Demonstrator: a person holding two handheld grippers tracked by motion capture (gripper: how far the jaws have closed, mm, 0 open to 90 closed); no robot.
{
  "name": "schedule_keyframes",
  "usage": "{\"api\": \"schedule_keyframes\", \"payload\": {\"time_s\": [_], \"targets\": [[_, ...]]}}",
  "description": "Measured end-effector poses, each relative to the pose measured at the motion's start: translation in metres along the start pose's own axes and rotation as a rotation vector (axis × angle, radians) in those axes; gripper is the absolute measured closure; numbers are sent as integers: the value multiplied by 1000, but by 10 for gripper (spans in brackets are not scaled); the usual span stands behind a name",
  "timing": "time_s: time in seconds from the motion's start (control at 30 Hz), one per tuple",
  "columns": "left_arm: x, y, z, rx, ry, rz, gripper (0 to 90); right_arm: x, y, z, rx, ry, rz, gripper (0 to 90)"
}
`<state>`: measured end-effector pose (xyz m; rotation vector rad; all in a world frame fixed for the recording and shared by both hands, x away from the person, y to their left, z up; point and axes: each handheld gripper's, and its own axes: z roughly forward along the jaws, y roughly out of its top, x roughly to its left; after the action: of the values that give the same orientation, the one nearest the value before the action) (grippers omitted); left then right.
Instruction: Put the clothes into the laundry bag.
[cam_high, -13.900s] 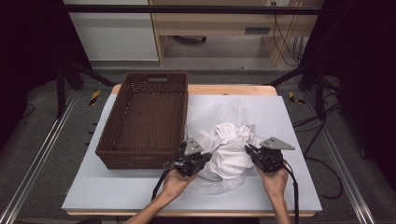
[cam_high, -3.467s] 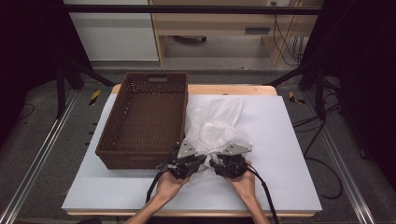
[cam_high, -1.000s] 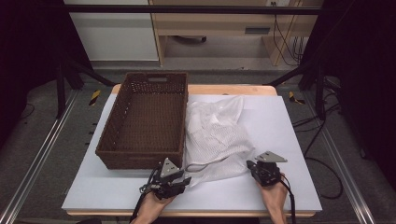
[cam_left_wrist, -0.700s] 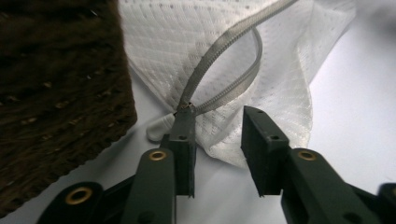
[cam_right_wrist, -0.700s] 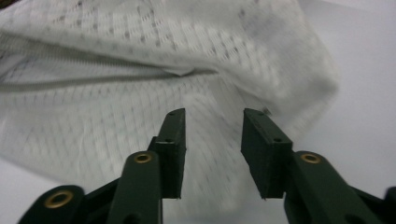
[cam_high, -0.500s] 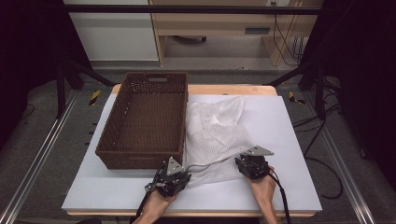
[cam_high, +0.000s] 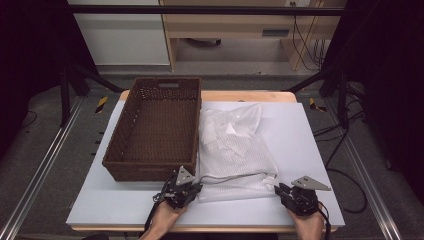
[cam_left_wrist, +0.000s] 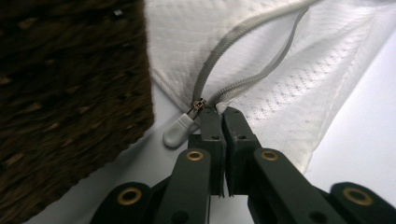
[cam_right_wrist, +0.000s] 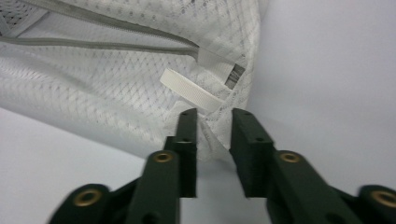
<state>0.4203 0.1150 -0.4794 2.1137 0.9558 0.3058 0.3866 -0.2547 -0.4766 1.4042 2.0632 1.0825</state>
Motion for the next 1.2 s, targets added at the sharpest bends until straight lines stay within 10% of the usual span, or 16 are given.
{"api": "schedule_keyframes", "payload": {"time_s": [0.27, 0.6, 0.93, 1.2], "targets": [[-2, -2, -4, -36, -43, 0, 657, -2, 29, 3, -81, -51, -8, 502], [-3, 0, 3, 11, 16, 1, 854, -12, 16, 33, 31, -62, 14, 826], [10, -3, -9, 2, 15, 2, 878, -12, 7, 18, 61, 33, 3, 835], [7, -4, -22, -64, 1, 48, 570, -18, 14, 11, -61, 24, -26, 401]]}}
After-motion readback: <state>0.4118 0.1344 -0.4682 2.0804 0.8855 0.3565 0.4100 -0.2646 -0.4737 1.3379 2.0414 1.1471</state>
